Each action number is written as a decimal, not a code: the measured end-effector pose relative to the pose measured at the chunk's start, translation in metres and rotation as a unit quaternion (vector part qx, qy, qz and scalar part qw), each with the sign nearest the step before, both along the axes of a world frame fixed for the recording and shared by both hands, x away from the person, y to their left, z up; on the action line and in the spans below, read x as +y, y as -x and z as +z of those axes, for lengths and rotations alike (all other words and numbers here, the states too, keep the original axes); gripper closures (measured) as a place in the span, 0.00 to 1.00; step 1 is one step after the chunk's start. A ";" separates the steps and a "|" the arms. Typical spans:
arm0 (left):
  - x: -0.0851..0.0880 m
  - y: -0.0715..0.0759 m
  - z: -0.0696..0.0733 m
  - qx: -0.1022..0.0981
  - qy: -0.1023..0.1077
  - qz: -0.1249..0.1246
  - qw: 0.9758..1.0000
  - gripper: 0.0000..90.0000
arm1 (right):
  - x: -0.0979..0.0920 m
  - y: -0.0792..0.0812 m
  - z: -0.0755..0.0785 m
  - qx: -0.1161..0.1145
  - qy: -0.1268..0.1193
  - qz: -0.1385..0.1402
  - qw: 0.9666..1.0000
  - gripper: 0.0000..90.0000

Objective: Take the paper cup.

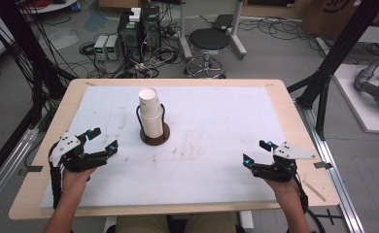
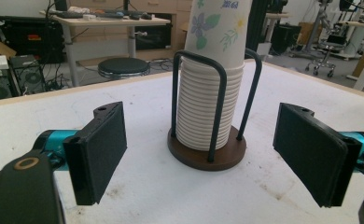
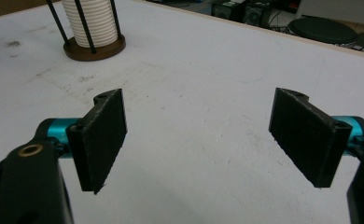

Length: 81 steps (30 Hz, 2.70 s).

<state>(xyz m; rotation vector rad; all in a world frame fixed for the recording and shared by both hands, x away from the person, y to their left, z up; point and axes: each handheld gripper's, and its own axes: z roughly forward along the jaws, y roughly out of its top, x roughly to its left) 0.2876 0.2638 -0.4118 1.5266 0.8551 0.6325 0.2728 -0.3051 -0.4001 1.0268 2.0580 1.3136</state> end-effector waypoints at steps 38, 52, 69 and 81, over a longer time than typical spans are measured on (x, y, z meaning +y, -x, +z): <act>-0.010 -0.005 0.009 0.007 0.027 -0.032 0.999 0.18 | 0.007 0.001 0.005 0.013 0.006 0.028 1.000 0.22; -0.028 -0.039 0.054 0.001 0.009 -0.054 0.999 0.19 | 0.007 0.002 0.010 0.007 -0.002 0.036 0.999 0.22; -0.072 -0.096 0.094 0.026 -0.034 -0.080 0.996 0.19 | 0.011 0.002 0.011 0.007 0.002 0.045 0.999 0.22; -0.097 -0.124 0.088 0.065 -0.064 -0.067 0.994 0.19 | 0.008 0.003 0.011 0.010 0.000 0.046 0.999 0.22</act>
